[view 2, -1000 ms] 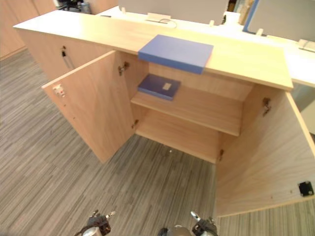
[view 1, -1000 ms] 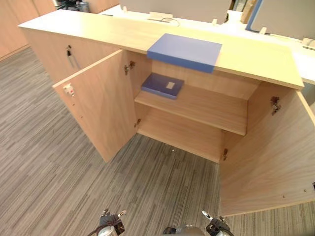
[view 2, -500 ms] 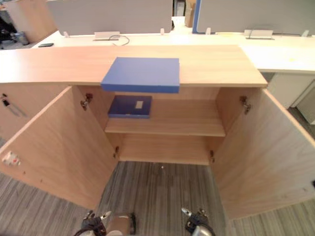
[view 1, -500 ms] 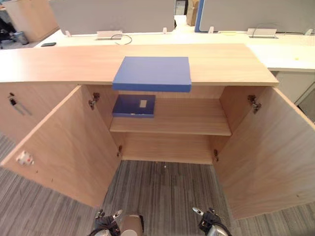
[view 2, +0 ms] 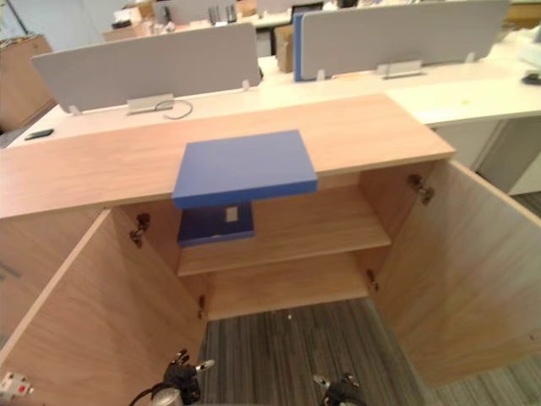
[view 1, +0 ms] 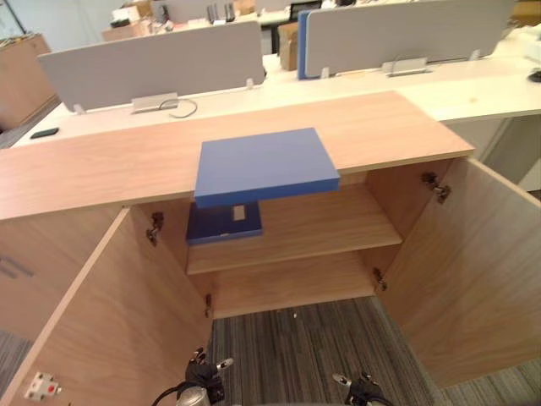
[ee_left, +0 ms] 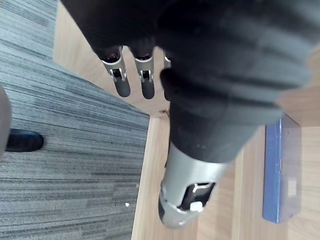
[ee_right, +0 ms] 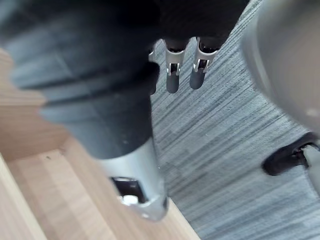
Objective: Walk over to the cabinet, pick up the folder, carry it to the office cabinet, place the folder inside the office cabinet, then close the office cabinet door
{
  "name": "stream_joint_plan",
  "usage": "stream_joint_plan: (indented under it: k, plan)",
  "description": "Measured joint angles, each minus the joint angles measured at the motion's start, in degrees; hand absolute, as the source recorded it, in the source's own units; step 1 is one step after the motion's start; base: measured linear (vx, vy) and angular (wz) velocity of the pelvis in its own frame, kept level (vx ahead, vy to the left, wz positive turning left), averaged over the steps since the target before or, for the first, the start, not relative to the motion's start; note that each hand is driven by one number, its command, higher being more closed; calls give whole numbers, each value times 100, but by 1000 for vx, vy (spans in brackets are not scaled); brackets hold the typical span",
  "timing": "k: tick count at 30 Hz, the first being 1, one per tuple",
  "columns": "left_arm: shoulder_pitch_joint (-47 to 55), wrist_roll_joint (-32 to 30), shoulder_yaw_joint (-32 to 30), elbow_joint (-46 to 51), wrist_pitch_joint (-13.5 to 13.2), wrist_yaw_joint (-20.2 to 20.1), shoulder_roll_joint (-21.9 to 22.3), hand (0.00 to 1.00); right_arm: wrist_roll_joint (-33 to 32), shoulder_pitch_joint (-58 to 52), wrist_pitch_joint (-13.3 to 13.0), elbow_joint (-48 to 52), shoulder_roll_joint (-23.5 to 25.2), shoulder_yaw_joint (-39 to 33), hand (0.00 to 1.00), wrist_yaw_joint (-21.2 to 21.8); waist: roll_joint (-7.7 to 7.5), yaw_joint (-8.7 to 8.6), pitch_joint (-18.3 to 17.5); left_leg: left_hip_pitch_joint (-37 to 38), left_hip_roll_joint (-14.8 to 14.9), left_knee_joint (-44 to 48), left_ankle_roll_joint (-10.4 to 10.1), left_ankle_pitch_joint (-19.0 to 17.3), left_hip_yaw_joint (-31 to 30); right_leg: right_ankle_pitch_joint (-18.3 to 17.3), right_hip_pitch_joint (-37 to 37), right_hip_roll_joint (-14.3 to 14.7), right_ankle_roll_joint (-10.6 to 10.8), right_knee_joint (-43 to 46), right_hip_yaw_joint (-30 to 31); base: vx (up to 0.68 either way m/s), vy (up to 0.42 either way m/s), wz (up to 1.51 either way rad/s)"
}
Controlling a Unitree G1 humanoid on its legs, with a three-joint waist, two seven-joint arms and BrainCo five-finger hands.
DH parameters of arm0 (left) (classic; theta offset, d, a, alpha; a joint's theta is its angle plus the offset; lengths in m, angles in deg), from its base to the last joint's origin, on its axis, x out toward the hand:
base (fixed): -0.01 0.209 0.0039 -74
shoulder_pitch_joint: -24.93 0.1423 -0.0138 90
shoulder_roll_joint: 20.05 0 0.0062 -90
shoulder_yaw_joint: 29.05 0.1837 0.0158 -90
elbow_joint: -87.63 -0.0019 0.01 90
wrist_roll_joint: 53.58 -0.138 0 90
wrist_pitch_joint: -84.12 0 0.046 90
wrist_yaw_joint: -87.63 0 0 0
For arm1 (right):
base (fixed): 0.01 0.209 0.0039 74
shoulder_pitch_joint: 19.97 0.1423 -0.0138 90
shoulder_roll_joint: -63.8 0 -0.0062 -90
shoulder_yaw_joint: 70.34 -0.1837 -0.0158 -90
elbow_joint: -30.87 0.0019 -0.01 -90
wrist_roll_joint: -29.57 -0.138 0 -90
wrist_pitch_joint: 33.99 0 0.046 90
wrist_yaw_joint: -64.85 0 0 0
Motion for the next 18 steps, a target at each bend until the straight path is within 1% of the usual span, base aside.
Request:
stream_joint_plan:
  k: [1,2,3,5,6,7,8,9,10,11,12,14,15,16,17,18]
  plan:
    - [3,25,13,18,-2,-75,1,0,0,9,-1,29,-8,18,0,9,16,-49,13,111,-6,-106,2,1,53,-36,-125,-25,-31,289,7,55,27,-28]
    - [15,247,77,44,-14,-185,-2,0,-1,25,-13,122,-18,84,0,24,21,-80,54,201,23,-234,23,22,75,-410,-315,67,53,454,-64,75,-9,-22]
    - [16,402,237,76,-15,-251,-15,0,-2,74,-20,125,-17,117,0,33,33,-149,92,190,98,-275,1,38,54,-785,-469,299,92,343,-147,82,-39,-9]
    - [25,675,351,124,-15,-360,-25,0,-6,121,-25,124,-14,127,0,49,32,-214,183,205,207,-265,-33,40,-9,-968,-478,634,102,-14,-144,72,-118,15]
    - [53,883,435,184,-12,-424,-38,0,-5,105,-26,119,10,183,0,57,-80,-237,196,234,235,-236,-139,80,-64,-922,-438,914,51,-563,-199,125,-208,17]
    - [117,1049,539,362,3,-502,-50,0,-6,51,-25,75,-7,220,0,70,-127,-213,233,272,263,-240,-183,83,-113,-1004,-223,927,95,-880,-333,142,-218,8]
    - [150,1170,562,484,0,-542,-47,0,-6,68,-25,56,-14,221,0,71,-86,-210,236,272,302,-241,-189,86,-174,-1018,-105,982,100,-1080,-386,156,-213,-2]
    - [188,1415,584,755,-6,-577,-45,0,-4,76,-27,68,-12,235,0,71,-82,-215,274,276,412,-241,-210,93,-282,-1015,155,1081,98,-1431,-495,144,-223,3]
    - [214,1592,616,960,-20,-590,-47,0,-4,64,-26,67,-16,237,0,71,-87,-217,283,286,489,-240,-250,90,-346,-992,274,1167,72,-1595,-561,154,-255,20]
    - [292,1846,667,1250,-34,-622,-54,0,-2,50,-27,67,-18,237,0,70,-76,-216,277,336,611,-242,-326,82,-419,-936,436,1274,36,-1783,-684,101,-199,21]
    - [330,2008,722,1432,-41,-654,-58,0,-2,17,-26,56,-20,238,0,70,-97,-201,292,404,699,-260,-387,67,-447,-887,562,1333,10,-1920,-770,67,-153,20]
    - [489,2307,805,1783,-45,-723,-56,0,-2,-18,-28,55,-22,293,0,71,-89,-198,282,473,814,-275,-420,56,-485,-768,781,1463,-40,-2223,-834,49,-110,5]
    - [525,2443,835,1833,-44,-736,-55,0,-1,-31,-29,58,-27,309,0,71,-101,-201,289,478,830,-278,-421,55,-498,-748,826,1476,-51,-2290,-859,32,-61,10]
    - [574,2820,901,1888,-39,-749,-58,0,0,-63,-28,63,-49,342,0,72,-93,-205,285,480,848,-288,-424,57,-551,-682,924,1498,-42,-2444,-921,8,-10,17]
    - [655,3453,958,2043,-26,-752,-59,0,12,-105,-24,66,-55,343,0,80,-97,-199,280,486,866,-314,-432,62,-581,-617,1001,1515,-48,-2592,-959,1,15,16]
    - [695,3666,985,2139,-26,-754,-59,0,15,-121,-24,67,-62,347,0,87,-86,-192,273,487,876,-333,-442,69,-582,-587,1018,1518,-46,-2641,-971,-11,42,14]
